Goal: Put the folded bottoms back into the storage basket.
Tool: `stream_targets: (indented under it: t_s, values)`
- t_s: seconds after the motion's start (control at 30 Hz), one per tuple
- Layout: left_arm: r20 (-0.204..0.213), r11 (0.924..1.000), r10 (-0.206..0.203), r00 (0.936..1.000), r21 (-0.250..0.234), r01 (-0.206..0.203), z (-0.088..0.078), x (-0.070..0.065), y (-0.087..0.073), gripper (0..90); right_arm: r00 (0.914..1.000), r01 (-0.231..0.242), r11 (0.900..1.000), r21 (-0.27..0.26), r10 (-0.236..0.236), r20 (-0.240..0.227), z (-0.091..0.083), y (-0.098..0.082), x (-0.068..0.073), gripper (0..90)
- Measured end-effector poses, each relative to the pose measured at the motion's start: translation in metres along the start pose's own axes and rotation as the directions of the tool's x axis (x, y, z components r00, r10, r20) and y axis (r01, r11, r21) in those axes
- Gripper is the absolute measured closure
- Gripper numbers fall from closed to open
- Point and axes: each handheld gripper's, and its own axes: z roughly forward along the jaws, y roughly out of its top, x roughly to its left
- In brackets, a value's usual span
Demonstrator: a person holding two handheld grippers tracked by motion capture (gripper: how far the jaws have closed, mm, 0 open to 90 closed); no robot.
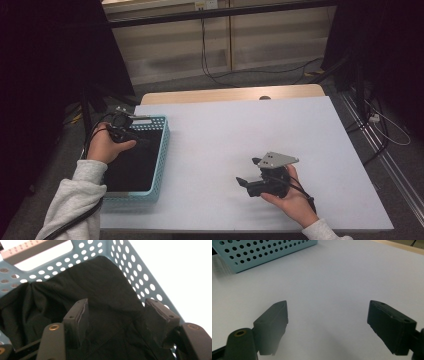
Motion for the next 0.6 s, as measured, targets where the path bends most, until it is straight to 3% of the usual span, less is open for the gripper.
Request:
stream_targets:
  t_s: [0.13, 0.33, 0.6]
  values:
    - [-0.004, 0.9999, 0.014, 0.9999, -0.001, -0.014, 0.003, -0.001, -0.002, 41.6, 0.9999, -0.008, 1.0, -0.003, 0.008, 0.005, -0.005, -0.002, -0.004, 15.9]
    - [0.002, 0.9999, -0.002, 1.0, -0.012, 0.002, 0.002, 0.0, -0.005, 43.9, 0.9998, -0.017, 1.0, 0.002, 0.017, 0.009, -0.008, -0.006, -0.006, 16.0]
    - [0.034, 0.9989, 0.03, 0.9989, -0.037, -0.029, -0.003, -0.019, 0.001, 39.8, 0.9993, -0.036, 0.999, 0.002, 0.036, 0.011, -0.013, -0.01, -0.011, 15.9]
